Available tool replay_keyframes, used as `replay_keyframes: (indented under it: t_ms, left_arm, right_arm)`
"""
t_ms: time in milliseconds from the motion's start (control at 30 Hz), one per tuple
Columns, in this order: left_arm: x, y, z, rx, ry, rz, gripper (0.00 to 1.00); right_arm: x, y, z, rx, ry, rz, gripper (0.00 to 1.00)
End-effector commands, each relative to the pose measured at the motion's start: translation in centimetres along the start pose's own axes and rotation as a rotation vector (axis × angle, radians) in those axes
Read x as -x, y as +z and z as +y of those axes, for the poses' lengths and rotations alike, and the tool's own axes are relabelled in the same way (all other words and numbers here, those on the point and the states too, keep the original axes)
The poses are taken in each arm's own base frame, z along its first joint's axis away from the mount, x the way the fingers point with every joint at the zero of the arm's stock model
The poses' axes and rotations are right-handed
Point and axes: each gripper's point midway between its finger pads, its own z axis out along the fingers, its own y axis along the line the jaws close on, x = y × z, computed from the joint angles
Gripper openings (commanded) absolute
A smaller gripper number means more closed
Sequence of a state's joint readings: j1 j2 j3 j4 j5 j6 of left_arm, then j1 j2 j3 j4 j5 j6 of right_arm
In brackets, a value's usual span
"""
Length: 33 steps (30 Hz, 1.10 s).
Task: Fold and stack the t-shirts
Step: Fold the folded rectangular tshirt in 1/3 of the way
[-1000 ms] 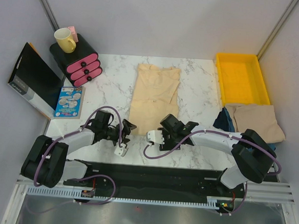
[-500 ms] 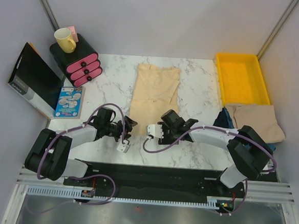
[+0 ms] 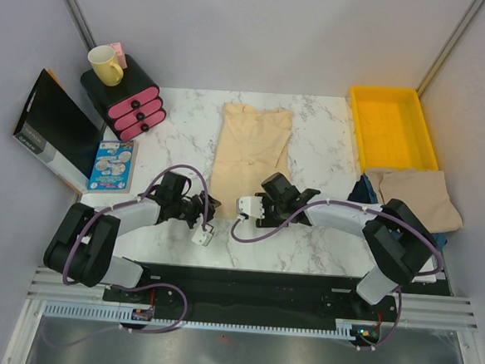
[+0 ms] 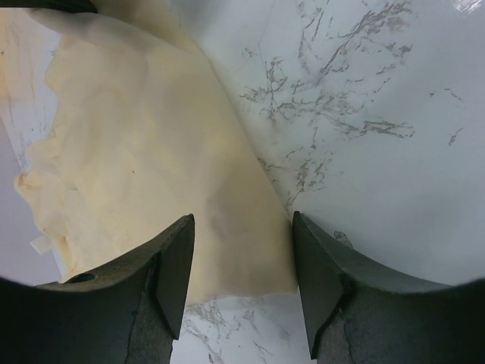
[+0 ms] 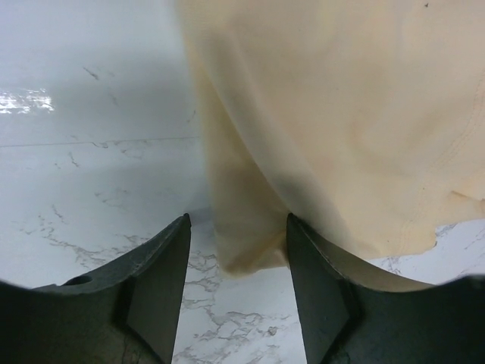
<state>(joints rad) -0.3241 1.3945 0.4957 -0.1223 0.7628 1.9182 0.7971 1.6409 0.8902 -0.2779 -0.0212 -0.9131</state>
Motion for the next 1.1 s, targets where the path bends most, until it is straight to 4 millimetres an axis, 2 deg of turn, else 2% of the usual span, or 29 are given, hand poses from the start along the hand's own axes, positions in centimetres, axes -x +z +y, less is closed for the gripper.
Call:
replay_keyframes:
  t_ms: [0,200,267,333,467,567,633,700,733,767,867,933,1067]
  left_arm:
    - [0.0,0.1,0.1,-0.017,-0.011,0.002,0.62]
    - [0.0,0.2,0.7,-0.015,-0.009,0.002,0.63]
    - [0.1,0.3,0.8,-0.015,-0.007,0.001,0.63]
    - [0.1,0.4,0.8,-0.017,-0.010,-0.004,0.63]
    - [0.4,0.6,0.6,-0.025,-0.009,-0.013,0.63]
    - [0.5,0.8,0.7,-0.027,-0.003,-0.016,0.63]
    - [0.5,0.8,0.9,-0.024,-0.003,-0.017,0.63]
    - [0.5,0.8,1.0,-0.023,-0.009,-0.012,0.63]
    - [0.6,0.8,1.0,-0.024,-0.008,-0.011,0.63]
    - [0.6,0.7,1.0,-0.023,-0.012,-0.009,0.63]
    - [0.6,0.7,0.6,-0.029,-0.017,-0.006,0.63]
    - [0.6,0.7,0.5,-0.030,-0.021,-0.008,0.63]
    - [0.6,0.8,0.6,-0.028,-0.023,-0.008,0.63]
  right_arm:
    - [-0.2,-1.9,0.5,0.033,-0.001,-0.001,0.63]
    - [3.4,-7.0,1.2,0.095,0.000,-0.170,0.69]
    - [3.8,-7.8,0.8,0.074,0.003,-0.187,0.70]
    - [3.6,-7.4,0.1,0.036,0.010,-0.172,0.70]
    - [2.5,-5.0,0.0,0.050,0.020,-0.112,0.70]
    - [2.5,-3.5,-0.7,0.037,0.049,-0.105,0.68]
    - [3.0,-3.1,-2.8,-0.038,0.074,-0.118,0.63]
    - [3.8,-3.5,-5.2,-0.109,0.090,-0.151,0.53]
    - [3.8,-3.7,-5.9,-0.120,0.102,-0.155,0.44]
    - [4.1,-3.8,-6.3,-0.121,0.109,-0.166,0.42]
    - [5.0,-4.7,-6.7,-0.095,0.099,-0.185,0.43]
    - [5.3,-5.2,-6.7,-0.074,0.093,-0.188,0.49]
    - [5.4,-5.8,-7.6,-0.101,0.085,-0.190,0.48]
